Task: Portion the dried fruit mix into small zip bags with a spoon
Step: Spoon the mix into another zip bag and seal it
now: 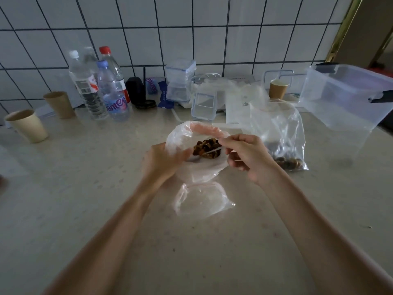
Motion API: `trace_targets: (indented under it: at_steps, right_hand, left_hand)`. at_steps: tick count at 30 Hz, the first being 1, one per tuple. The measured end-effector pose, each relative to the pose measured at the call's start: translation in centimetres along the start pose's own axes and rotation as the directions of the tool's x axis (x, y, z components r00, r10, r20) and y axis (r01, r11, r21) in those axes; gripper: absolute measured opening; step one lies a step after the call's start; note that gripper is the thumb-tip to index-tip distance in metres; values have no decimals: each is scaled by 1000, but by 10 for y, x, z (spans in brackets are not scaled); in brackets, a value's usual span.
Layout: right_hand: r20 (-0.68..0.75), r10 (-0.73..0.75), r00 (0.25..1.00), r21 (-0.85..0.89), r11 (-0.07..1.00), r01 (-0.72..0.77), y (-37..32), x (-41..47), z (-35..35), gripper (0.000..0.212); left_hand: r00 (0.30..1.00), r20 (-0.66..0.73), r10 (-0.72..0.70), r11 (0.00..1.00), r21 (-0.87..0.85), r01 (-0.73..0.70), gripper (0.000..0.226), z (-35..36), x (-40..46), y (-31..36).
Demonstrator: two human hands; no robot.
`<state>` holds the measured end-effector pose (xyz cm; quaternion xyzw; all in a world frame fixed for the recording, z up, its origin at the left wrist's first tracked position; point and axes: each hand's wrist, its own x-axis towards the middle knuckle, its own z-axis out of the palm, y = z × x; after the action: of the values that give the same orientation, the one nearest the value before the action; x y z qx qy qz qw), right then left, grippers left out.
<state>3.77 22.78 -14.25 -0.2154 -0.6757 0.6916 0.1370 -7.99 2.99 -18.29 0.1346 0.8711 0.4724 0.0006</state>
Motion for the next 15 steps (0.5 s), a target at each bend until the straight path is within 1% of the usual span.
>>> trace_targets:
  at_steps: [1,3,4,6,8,9,11,12,15]
  right_hand:
    - [65,0,998,71,997,-4,0,1,2,12]
    - [156,-8,988,146,989,-15,3,1,8,12]
    - [175,-20,984,157,988,-8,4,2,12,14]
    - [164,-57,985,141,989,34,4,2,15,17]
    - [82,-158,984,59,986,154,2,1,11,22]
    - [22,-232,972,-32,972,233,1,0,7,23]
    - [-88,-382,920,-223,907,356,2,0,-4,23]
    - [-121,-436,892,-273,879,392,2,0,-7,23]
    - [-133,-539,832,-338,814,473,2,-2,-8,24]
  left_hand:
    - [1000,-22,19,999,46,-18,35,4,1,-3]
    - [997,-49,54,997,53,-52,24,9,3,-9]
    - [996,-57,69,997,39,-67,21,10,4,-10]
    - [994,-57,92,995,-20,-93,19,10,6,-12]
    - [995,-53,88,988,-123,-94,21,10,9,-12]
    - [995,-65,72,981,-176,-83,23,10,9,-12]
    - [993,-105,48,960,-271,-75,24,9,8,-11]
    - [991,-126,42,947,-310,-79,24,9,7,-10]
    - [979,-204,19,923,-373,-95,26,6,6,-8]
